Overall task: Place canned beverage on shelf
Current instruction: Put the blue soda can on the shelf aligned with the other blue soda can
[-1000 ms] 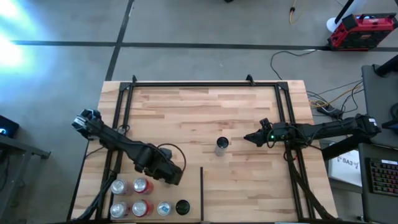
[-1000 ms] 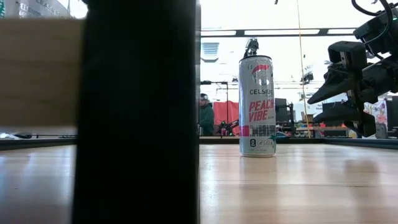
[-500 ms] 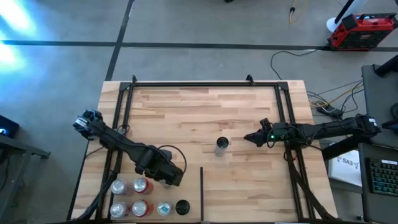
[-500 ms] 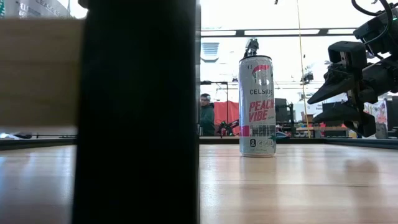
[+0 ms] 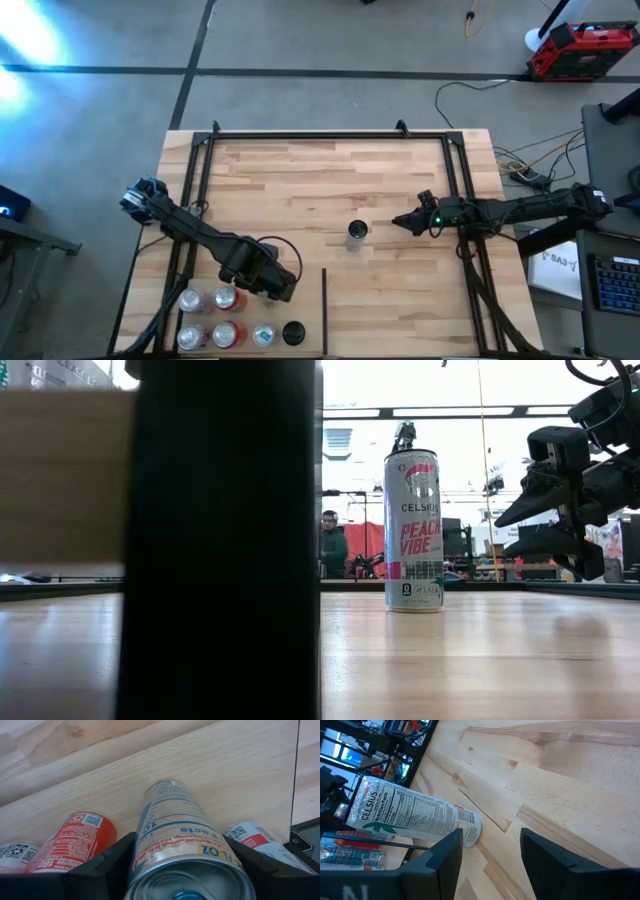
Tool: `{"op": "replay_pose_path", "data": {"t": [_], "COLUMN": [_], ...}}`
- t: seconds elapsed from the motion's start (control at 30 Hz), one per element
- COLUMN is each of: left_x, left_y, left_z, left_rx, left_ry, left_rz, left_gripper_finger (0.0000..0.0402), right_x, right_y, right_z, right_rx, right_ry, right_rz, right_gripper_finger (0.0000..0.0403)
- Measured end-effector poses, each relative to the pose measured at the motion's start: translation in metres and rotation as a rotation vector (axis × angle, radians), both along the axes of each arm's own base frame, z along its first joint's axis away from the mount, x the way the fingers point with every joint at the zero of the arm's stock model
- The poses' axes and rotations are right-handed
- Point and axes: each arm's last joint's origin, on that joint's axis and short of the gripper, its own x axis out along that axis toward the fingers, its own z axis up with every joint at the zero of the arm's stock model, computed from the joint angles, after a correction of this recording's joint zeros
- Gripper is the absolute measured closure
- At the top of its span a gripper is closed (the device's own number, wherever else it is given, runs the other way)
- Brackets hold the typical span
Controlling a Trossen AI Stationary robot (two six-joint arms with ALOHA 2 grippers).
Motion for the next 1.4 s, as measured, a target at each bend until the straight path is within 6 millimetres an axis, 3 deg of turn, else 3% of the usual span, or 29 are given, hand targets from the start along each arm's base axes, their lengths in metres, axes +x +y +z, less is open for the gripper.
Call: {"op": "replay_pose_path", "data": {"t": [0.17,0.53,0.77,1.13,1.4], "left_x": [0.0,-0.0001,-0.0012,-0.0024,-0.0021], "left_y": [0.0001,-0.0003,-0.0021,-0.0048,-0.005], "left_z": [-0.0001,-0.001,-0.0009,-0.0008,-0.0007], "left_rx": [0.002,0.007,0.0,-0.01,-0.008], "left_ry": [0.0,0.003,0.009,0.014,0.009], "left_rz": [0.0,0.007,0.016,0.024,0.032], "left_gripper_finger": [0.0161,0.0086,0.0067,0.0072,0.0137], "right_x": [0.0,0.0,0.0,0.0,0.0], "right_y": [0.0001,0.0,0.0,0.0,0.0], "right_z": [0.0,0.0,0.0,0.0,0.0], "right_rx": [0.0,0.0,0.0,0.0,0.0], "right_ry": [0.0,0.0,0.0,0.0,0.0], "right_rz": [0.0,0.0,0.0,0.0,0.0], "right_gripper_finger": [0.022,0.022,0.022,0.022,0.022]}}
